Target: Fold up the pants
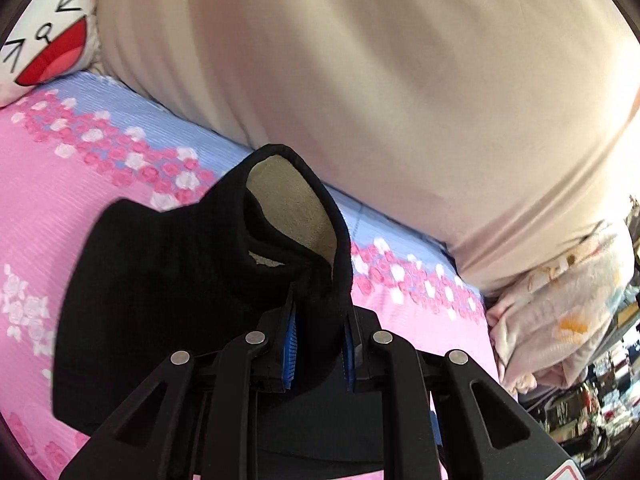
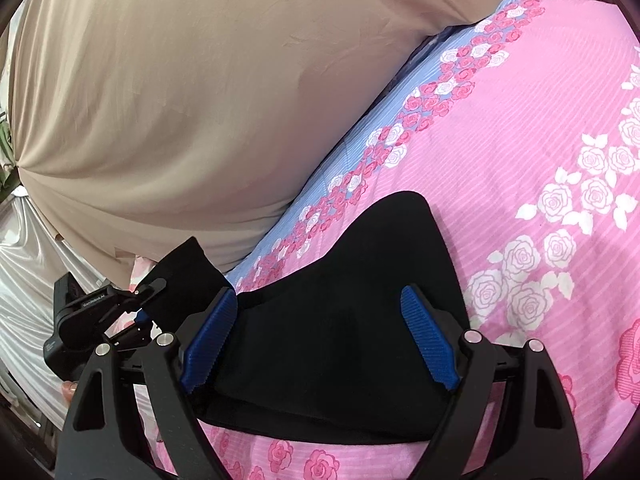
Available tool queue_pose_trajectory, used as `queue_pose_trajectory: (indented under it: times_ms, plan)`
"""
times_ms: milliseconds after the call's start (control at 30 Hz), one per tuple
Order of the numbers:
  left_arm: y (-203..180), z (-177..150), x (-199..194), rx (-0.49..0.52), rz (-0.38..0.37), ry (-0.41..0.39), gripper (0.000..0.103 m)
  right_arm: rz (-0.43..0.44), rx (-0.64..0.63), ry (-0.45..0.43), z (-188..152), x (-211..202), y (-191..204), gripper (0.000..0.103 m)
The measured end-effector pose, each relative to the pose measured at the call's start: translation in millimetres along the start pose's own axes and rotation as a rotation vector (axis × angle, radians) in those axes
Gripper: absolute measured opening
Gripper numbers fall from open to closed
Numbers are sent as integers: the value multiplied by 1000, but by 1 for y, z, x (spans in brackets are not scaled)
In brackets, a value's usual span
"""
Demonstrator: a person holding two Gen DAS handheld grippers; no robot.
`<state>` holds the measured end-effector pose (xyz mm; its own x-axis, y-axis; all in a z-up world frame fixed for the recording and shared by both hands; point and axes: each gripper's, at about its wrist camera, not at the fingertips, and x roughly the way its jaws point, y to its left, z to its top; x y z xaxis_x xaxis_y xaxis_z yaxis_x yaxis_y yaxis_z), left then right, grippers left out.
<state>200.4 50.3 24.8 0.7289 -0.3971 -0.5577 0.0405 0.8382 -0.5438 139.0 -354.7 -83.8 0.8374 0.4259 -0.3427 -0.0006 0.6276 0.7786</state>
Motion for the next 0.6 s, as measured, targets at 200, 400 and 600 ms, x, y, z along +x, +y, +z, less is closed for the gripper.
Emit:
queue_pose_trajectory:
  times_ms: [200, 400, 600]
  plan:
    - [-33, 9, -36, 93, 30, -61, 15, 19, 49, -13, 4, -2, -9, 82]
    - [-104, -40, 12, 257, -59, 103, 15, -59, 113, -207, 10, -42, -24, 83]
    - [-121, -118, 93, 357, 16, 361, 18, -128, 166, -313, 10, -68, -39, 84]
